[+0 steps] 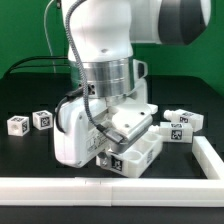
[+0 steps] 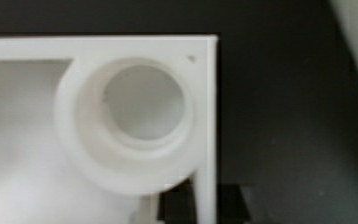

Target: Assemble chair

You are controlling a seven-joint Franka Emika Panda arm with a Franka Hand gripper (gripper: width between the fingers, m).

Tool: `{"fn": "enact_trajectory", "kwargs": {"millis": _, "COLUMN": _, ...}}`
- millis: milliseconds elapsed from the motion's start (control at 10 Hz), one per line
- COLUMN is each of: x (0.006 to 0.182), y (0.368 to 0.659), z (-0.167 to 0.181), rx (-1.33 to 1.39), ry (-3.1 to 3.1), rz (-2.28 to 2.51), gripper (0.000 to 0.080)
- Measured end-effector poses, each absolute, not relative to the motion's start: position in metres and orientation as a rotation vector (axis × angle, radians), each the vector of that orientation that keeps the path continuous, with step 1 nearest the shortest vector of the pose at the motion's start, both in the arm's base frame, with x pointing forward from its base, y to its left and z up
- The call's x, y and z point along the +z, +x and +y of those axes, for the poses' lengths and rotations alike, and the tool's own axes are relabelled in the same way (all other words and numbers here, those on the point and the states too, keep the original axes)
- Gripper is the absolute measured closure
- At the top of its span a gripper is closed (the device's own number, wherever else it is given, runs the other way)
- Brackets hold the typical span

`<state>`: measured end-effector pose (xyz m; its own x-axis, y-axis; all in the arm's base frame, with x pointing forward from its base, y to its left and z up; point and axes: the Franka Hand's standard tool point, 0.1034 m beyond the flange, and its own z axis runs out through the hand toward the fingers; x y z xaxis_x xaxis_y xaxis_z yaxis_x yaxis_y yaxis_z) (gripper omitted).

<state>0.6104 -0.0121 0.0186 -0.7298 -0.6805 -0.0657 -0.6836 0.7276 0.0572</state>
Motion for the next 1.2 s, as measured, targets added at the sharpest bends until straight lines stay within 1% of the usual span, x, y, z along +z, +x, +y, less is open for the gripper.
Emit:
{"fn": "enact_trajectory", "kwargs": {"millis": 200, "x": 0.012, "y": 0.606, "z": 0.004, "rx": 0.109, "ry": -1.146, "rz": 2.885, "gripper": 0.0771}}
{"fn": "enact_trajectory", "kwargs": {"millis": 700, "x": 0.011, "y": 0.606, "z": 0.009, "rx": 0.118, "ry": -1.142, "rz": 2.871, "gripper": 0.0771}}
{"fn": "enact_trajectory", "kwargs": {"millis": 900, "x": 0.011, "y": 0.606, "z": 0.009, "rx": 0.114, "ry": -1.233, "rz": 2.832, "gripper": 0.0771}}
{"fn": "enact_trajectory", "kwargs": {"millis": 1000, "x": 0.011, "y": 0.606, "z": 0.009, "rx": 0.114, "ry": -1.234, "rz": 2.832, "gripper": 0.0697}}
{"fn": "enact_trajectory", "kwargs": {"millis": 1100, "x": 0.011, "y": 0.606, "z": 0.008, "rx": 0.11, "ry": -1.293, "rz": 2.805, "gripper": 0.0562}}
{"fn": "enact_trajectory", "kwargs": {"millis": 1200, "x": 0.013, "y": 0.608, "z": 0.006, "rx": 0.1, "ry": -1.354, "rz": 2.774, "gripper": 0.0562}}
